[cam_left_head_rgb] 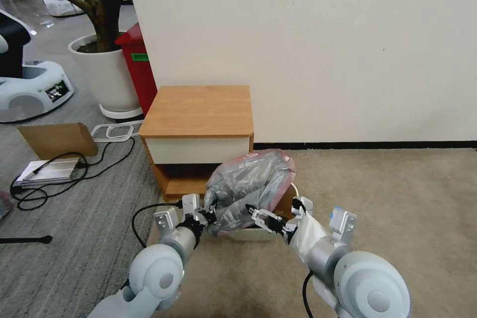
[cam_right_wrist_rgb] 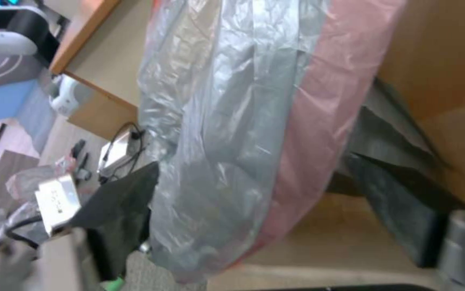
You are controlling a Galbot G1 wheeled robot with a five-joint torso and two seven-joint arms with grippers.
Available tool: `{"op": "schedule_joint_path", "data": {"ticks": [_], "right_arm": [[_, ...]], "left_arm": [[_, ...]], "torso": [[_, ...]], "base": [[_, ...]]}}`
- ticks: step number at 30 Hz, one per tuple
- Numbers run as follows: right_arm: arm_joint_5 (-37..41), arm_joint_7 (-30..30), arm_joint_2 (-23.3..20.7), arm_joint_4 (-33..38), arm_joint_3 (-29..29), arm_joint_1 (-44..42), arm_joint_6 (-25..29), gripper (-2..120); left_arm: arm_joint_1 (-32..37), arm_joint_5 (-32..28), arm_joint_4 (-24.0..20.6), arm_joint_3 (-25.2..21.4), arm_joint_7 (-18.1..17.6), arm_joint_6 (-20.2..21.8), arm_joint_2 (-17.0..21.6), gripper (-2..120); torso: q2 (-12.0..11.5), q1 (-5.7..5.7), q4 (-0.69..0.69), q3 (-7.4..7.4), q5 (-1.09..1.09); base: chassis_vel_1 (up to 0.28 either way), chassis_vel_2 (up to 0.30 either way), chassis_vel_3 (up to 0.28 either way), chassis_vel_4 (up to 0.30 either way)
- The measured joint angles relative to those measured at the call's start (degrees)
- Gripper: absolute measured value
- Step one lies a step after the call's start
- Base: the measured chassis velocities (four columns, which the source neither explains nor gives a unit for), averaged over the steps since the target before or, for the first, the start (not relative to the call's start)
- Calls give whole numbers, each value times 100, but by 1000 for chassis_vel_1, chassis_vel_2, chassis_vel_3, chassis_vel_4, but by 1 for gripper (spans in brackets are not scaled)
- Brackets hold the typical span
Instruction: Pick up the garbage bag from the table and place it over the trash can.
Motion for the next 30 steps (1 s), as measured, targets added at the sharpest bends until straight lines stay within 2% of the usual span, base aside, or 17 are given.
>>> {"op": "schedule_joint_path", "data": {"ticks": [3,5,8,9,11,13,14,18,20,23,30], "right_arm": [[-165,-234,33,-24,16,0,77,72],[-275,-322,41,-32,18,-1,98,69],[-821,-663,61,-71,26,-34,190,56],[-821,-663,61,-71,26,-34,190,56],[-986,-754,76,-80,32,-47,233,48],[-1262,-905,110,-116,36,-62,292,36],[-1262,-905,110,-116,36,-62,292,36],[-1495,-1051,171,-135,33,-69,393,19],[-1516,-1064,184,-135,37,-70,406,16],[-1604,-1117,268,-117,84,-124,471,1],[-1547,-1142,308,-12,198,-233,522,0]], "left_arm": [[-3,-240,-21,-24,-120,3,-45,4],[-3,-279,-20,-31,-136,5,-52,4],[-3,-448,-13,-81,-210,9,-73,4],[-3,-448,-13,-81,-210,9,-73,4],[-4,-613,-13,-116,-287,12,-95,4],[2,-859,-21,-165,-401,22,-154,4],[2,-859,-21,-165,-401,22,-154,4],[20,-1057,-21,-177,-525,29,-199,4],[20,-1086,-21,-180,-542,30,-201,4],[7,-1194,-3,-206,-596,35,-216,4],[-2,-1230,44,-240,-619,44,-243,4]], "torso": [[0,0,0,0,0],[0,0,0,0,0],[0,0,0,0,1],[0,0,0,0,1],[0,0,0,0,0],[0,0,0,0,1],[0,0,0,0,1],[0,0,0,0,0],[0,0,0,0,0],[0,0,0,0,0],[0,0,0,0,0]], "base": [[0,0,0,0],[0,0,0,0],[0,0,0,0],[0,0,0,0],[0,0,0,0],[0,0,0,0],[0,0,0,0],[0,0,0,0],[0,0,0,0],[0,0,0,0],[0,0,0,0]]}}
